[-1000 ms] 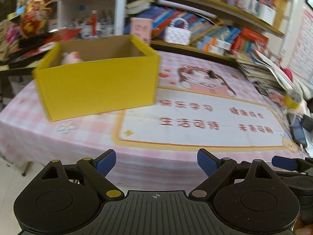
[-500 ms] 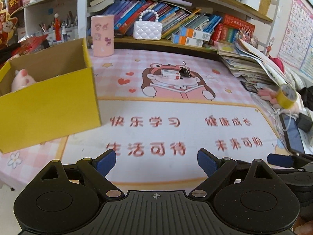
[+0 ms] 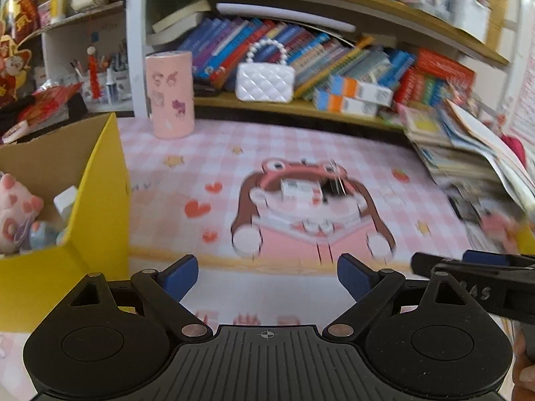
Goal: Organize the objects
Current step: 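Move both open tools toward the black binder clip and white card box, then grasp the white-and-red card box with the left tool while the right tool grasps the black binder clip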
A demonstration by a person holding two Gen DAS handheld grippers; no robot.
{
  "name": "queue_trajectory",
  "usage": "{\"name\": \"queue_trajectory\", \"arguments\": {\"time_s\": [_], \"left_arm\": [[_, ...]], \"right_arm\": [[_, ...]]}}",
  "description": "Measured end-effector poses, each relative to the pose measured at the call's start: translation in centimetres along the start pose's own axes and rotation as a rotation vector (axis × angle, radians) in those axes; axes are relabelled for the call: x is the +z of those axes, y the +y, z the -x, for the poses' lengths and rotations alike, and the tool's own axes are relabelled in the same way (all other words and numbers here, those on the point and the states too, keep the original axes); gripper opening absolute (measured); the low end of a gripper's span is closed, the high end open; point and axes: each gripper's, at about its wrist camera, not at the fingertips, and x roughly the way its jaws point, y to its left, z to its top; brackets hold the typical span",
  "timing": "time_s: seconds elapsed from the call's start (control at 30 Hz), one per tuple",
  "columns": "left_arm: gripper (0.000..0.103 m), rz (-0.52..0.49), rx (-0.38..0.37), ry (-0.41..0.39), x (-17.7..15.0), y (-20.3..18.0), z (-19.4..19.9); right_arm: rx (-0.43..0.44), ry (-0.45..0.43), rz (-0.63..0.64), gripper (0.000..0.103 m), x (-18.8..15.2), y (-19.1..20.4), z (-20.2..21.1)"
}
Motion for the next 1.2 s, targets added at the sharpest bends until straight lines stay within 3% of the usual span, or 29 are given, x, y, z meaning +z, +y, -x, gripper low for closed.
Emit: {"name": "queue_trajectory", "arguments": {"time_s": [0.17,0.3,0.73,0.83,1.0,1.2], "left_arm": [[0.091,0.01,0.028,-0.007,2.3,-0.8,-3.6],[0.091,-0.025,0.043,0.002,3.3,-1.2,-5.9],[0.088,-0.028,0.027,0.029,4.8,-1.3,-9.6],[0.086,-0.05,0.021,0.035,5.0,-1.7,-10.3],[0.085,-0.053,0.008,0.044,5.3,-2.9,-12.2],[0.079,-0.088,0.018,0.062,5.5,-4.9,-15.6]], "right_arm": [[0.081,-0.026,-0.082,0.061,4.1,-1.9,-3.5],[0.159,-0.017,-0.031,0.061,6.5,-1.8,-6.7],[0.274,0.028,0.049,0.061,8.8,-0.4,-16.5],[0.311,0.08,0.032,0.04,9.2,-0.4,-18.1],[0.326,0.017,-0.024,0.04,10.0,-1.7,-16.4],[0.261,-0.045,-0.046,0.04,10.4,-3.2,-13.9]]}}
